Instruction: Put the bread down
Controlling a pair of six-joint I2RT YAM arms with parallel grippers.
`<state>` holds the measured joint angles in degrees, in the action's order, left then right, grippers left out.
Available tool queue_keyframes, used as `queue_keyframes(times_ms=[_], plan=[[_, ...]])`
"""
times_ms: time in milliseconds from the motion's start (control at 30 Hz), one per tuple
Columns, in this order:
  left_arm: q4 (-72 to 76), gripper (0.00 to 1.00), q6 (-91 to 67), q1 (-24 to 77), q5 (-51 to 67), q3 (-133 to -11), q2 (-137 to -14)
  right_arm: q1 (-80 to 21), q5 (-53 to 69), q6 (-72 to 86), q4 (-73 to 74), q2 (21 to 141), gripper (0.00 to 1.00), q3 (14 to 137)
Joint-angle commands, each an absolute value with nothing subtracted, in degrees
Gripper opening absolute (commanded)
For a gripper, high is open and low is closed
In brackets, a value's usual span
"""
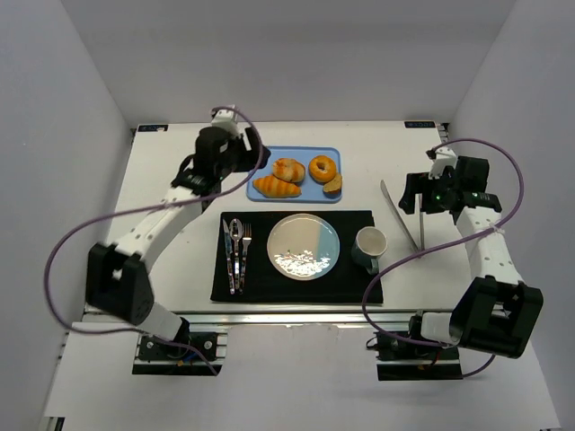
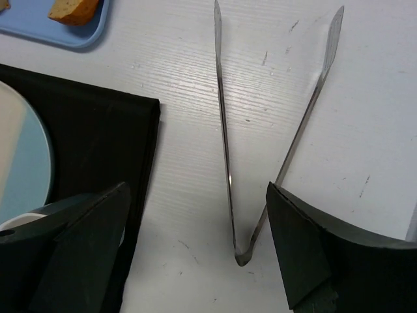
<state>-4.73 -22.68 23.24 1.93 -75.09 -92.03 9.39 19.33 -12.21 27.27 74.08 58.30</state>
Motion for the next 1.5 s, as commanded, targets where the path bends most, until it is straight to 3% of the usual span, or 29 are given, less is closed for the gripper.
queue_keyframes(times_ms=[0,67,100,167,200,233,267,367,400,567,933,1033,1133,1233,1267,1367,1467], plan=[[-5.44,0.80,-23.91,23.38,8.07,-63.33,-79.83,10.02,19.32,-15.18,25.84,71.20,0.89,57.14],[-7.37,0.80,-24.87,23.20,9.23,-59.43,-75.26,11.15,22.83,-27.94,27.76,71.02,0.89,56.52],[-8.60,0.78,-26.27,23.12,9.23,-57.76,-70.88,11.34,22.85,-30.91,28.90,70.75,0.81,55.90],[-11.16,0.72,-27.24,23.03,9.14,-52.84,-66.38,11.34,19.88,-32.51,27.08,71.54,0.51,53.01],[-11.60,0.65,-27.86,23.03,9.05,-51.08,-64.01,11.42,17.08,-33.65,26.03,72.06,0.23,52.30],[-12.21,0.63,-29.51,23.11,8.70,-47.76,-59.02,11.43,16.44,-33.75,25.58,73.46,0.19,51.25],[-12.48,0.61,-30.31,23.03,7.48,-46.07,-56.54,11.95,16.26,-34.10,25.32,74.17,0.20,50.98],[-13.79,0.67,-33.48,23.03,4.85,-40.44,-46.87,12.04,17.05,-33.67,24.79,77.07,0.79,50.71],[-14.93,0.68,-34.62,23.03,4.14,-39.39,-44.84,12.04,17.49,-33.23,24.70,77.86,0.87,50.71],[-18.72,0.71,-36.65,23.03,1.58,-35.34,-36.66,12.13,16.18,-29.36,21.45,84.01,0.89,50.98],[-20.04,0.71,-37.88,23.03,1.32,-35.06,-36.21,9.76,7.48,-23.73,10.20,95.36,0.89,52.64],[-20.13,0.71,-37.62,23.03,1.58,-35.86,-37.61,8.62,7.47,-23.38,9.23,97.12,0.86,53.52],[-20.13,0.71,-37.62,23.03,1.41,-36.56,-38.14,8.44,8.26,-23.03,9.49,98.70,0.76,54.49],[-20.22,0.71,-37.97,23.03,1.06,-36.74,-38.14,8.87,9.49,-23.11,11.15,99.14,0.52,55.19],[-20.30,0.71,-38.06,23.03,0.88,-36.65,-38.06,9.14,10.28,-23.03,11.68,99.05,0.36,55.54],[-20.21,0.71,-38.32,23.03,0.88,-37.00,-38.32,9.93,12.48,-23.03,13.27,98.18,0.16,56.51],[-20.65,0.71,-37.88,23.03,0.79,-37.96,-39.11,10.11,15.89,-23.03,14.93,95.03,0.09,58.61]])
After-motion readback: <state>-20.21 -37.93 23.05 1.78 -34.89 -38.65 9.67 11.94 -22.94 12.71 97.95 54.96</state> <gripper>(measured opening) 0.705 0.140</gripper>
